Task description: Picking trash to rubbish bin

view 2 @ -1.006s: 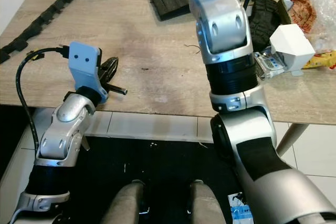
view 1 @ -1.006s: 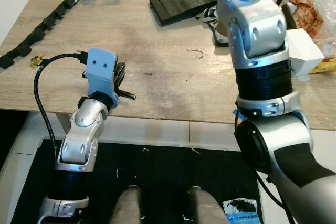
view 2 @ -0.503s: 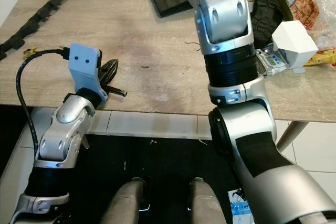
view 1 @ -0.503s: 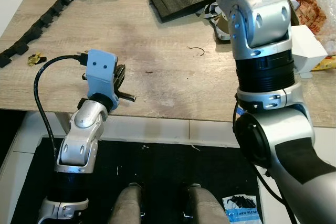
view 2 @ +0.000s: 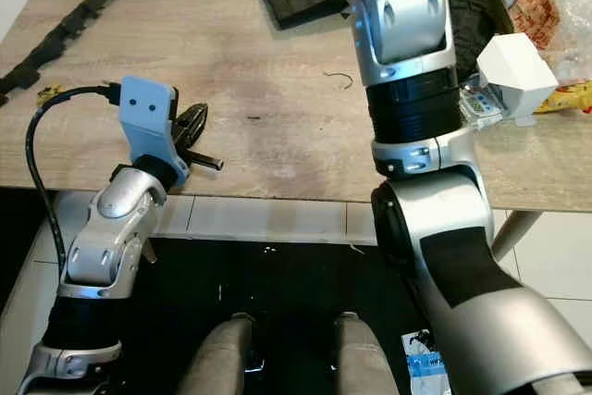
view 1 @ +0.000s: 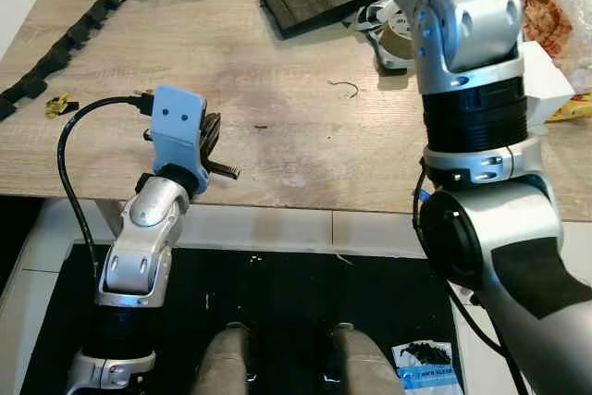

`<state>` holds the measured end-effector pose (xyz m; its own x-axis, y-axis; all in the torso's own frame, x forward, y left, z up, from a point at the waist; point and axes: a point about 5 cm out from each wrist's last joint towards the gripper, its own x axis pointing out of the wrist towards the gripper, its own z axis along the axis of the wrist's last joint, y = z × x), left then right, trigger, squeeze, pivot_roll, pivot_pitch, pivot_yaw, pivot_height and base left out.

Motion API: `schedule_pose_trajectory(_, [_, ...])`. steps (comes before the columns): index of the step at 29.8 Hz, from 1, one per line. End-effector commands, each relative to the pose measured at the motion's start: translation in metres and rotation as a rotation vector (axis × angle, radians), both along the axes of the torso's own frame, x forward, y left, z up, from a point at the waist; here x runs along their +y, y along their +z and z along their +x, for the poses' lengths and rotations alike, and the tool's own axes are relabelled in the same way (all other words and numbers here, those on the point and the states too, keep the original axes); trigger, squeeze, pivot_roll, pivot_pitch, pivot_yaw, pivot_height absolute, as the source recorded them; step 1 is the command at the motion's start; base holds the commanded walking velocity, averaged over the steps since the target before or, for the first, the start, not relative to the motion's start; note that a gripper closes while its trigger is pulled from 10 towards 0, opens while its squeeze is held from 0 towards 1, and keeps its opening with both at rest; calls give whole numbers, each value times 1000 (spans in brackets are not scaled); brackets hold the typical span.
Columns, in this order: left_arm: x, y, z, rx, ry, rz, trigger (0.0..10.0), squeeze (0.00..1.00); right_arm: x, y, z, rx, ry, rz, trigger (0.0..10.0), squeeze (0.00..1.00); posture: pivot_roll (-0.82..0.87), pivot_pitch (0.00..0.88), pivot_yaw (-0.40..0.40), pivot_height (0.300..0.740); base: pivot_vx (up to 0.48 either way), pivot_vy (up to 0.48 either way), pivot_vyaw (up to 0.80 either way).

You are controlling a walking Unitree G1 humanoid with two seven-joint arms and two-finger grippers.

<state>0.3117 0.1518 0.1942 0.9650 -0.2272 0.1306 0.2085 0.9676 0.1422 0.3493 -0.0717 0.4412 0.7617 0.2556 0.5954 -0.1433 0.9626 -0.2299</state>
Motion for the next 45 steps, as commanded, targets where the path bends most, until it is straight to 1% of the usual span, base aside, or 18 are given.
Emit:
schedule_pose_trajectory(1, [1,-4,-3,23,-2,4,10000,0,3,7,-5,-32,13,10,10000,0,24,277,39,740,0,0,0])
schedule_pose_trajectory(5, [1,-4,-3,23,-1,3,10000,0,4,7,-4,-25,30,20,10000,0,26,278,37,740,0,0,0])
schedule_pose_trajectory(8, [0,-5,-3,25,-2,3,10000,0,7,3,-3,-24,14,-22,10000,0,26,276,34,740,0,0,0])
schedule_pose_trajectory(13, [1,-5,-3,24,-1,3,10000,0,7,4,-4,-30,24,5,10000,0,28,275,36,740,0,0,0])
schedule_pose_trajectory(15, [1,-5,-3,24,-1,3,10000,0,8,4,-4,-34,9,-14,10000,0,23,272,36,740,0,0,0])
schedule_pose_trajectory(16, [1,-5,-2,22,-1,3,10000,0,8,3,-3,-39,-20,-52,10000,0,26,272,36,740,0,0,0])
schedule_pose_trajectory(19, [2,-4,-2,22,0,3,10000,0,7,0,-1,-22,-22,-23,10000,0,31,270,43,740,0,0,0])
schedule_pose_trajectory(20, [3,-5,-3,23,1,6,10000,0,3,-7,2,-4,-41,-12,10000,0,33,269,43,740,0,0,0])
schedule_pose_trajectory(22, [6,-5,-3,24,12,16,10000,0,-9,-35,10,79,-68,11,10000,0,33,265,39,740,0,0,0])
schedule_pose_trajectory(24, [10,-7,-3,29,36,23,10000,0,-18,-69,17,184,-79,34,10000,0,30,245,32,740,0,0,0])
schedule_pose_trajectory(25, [12,-8,-3,33,46,29,10000,0,-21,-82,18,227,-76,49,10000,0,30,240,33,740,0,0,0])
schedule_pose_trajectory(26, [12,-8,-3,33,46,29,10000,0,-21,-82,18,227,-76,49,10000,0,30,240,33,740,0,0,0])
schedule_pose_trajectory(28, [15,-10,-2,39,69,29,10000,0,-27,-122,23,339,-98,47,10000,0,30,227,25,740,0,0,0])
schedule_pose_trajectory(31, [19,-12,-2,41,99,27,10000,0,-32,-160,22,422,-121,54,10000,0,31,202,27,740,0,0,0])
schedule_pose_trajectory(34, [21,-12,-2,43,105,22,10000,0,-33,-166,20,426,-123,52,10000,0,31,200,27,740,0,0,0])
schedule_pose_trajectory(40, [32,-20,-7,49,161,22,10000,0,-40,-201,11,501,-138,75,10000,0,27,174,12,740,0,0,0])
schedule_pose_trajectory(44, [36,-26,-9,58,199,31,10000,0,-43,-205,9,484,-158,40,10000,0,17,168,10,740,0,0,0])
schedule_pose_trajectory(45, [37,-28,-10,61,213,29,10000,0,-44,-205,9,463,-180,6,10000,0,12,162,9,740,0,0,0])
